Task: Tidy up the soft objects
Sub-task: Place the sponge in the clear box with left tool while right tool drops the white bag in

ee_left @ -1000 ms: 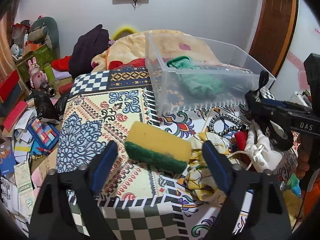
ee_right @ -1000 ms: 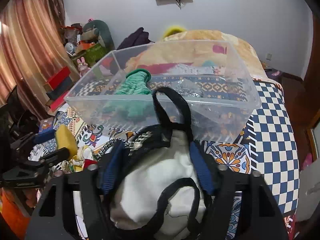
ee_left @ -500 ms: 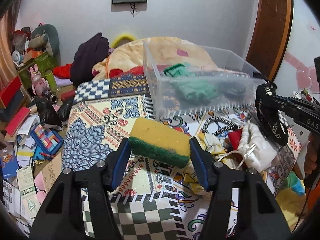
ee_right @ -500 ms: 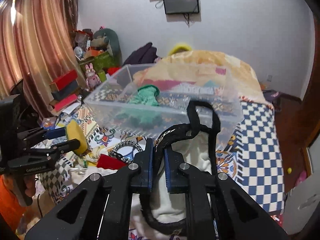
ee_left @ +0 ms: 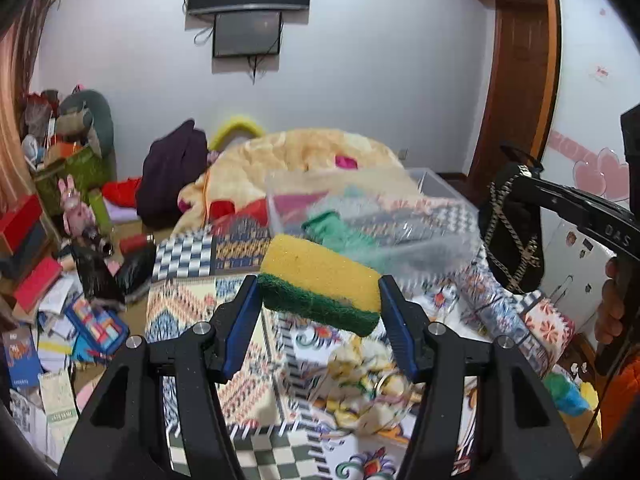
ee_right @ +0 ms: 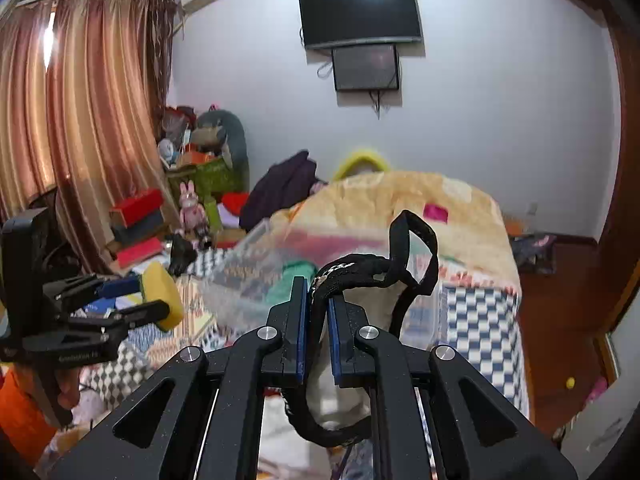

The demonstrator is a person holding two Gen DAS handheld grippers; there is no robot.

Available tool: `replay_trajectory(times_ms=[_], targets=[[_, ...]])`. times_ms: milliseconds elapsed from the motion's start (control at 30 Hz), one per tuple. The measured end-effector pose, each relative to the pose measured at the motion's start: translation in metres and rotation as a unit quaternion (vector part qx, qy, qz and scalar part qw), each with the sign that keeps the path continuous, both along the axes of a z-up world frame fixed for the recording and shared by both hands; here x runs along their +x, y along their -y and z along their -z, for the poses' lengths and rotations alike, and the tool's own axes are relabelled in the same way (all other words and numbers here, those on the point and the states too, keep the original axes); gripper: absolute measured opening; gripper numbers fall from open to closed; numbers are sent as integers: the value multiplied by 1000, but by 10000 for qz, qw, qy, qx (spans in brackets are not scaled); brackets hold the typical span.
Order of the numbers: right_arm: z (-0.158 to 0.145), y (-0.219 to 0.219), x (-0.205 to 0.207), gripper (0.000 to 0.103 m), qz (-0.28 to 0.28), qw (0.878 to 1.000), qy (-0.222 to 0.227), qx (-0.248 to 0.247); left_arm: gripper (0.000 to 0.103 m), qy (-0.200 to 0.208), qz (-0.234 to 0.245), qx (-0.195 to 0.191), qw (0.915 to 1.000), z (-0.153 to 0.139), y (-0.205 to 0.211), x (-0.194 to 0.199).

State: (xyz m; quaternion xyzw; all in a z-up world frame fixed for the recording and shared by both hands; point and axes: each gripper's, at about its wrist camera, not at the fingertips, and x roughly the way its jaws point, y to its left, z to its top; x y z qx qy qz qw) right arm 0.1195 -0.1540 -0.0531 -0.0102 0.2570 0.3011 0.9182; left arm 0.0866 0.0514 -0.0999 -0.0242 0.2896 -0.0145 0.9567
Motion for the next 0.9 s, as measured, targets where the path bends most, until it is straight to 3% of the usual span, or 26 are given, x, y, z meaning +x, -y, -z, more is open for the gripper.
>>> replay_trajectory(times_ms=[200,367,600,900], targets=[[-18,-9,12,9,-5,9995,293,73,59,130,-7,83,9999,-11,4,17],[-18,-22,26,9,-68,9996,275,66,59,121,-19,95,9999,-13,5,40],[-3,-47,52,9,-189,9997,36,-135,59,-113,68,20,9999,-5,9,76],[31,-72,82,9,-274,9973,-466,-497,59,-583,192,265,9978,28,24,109]])
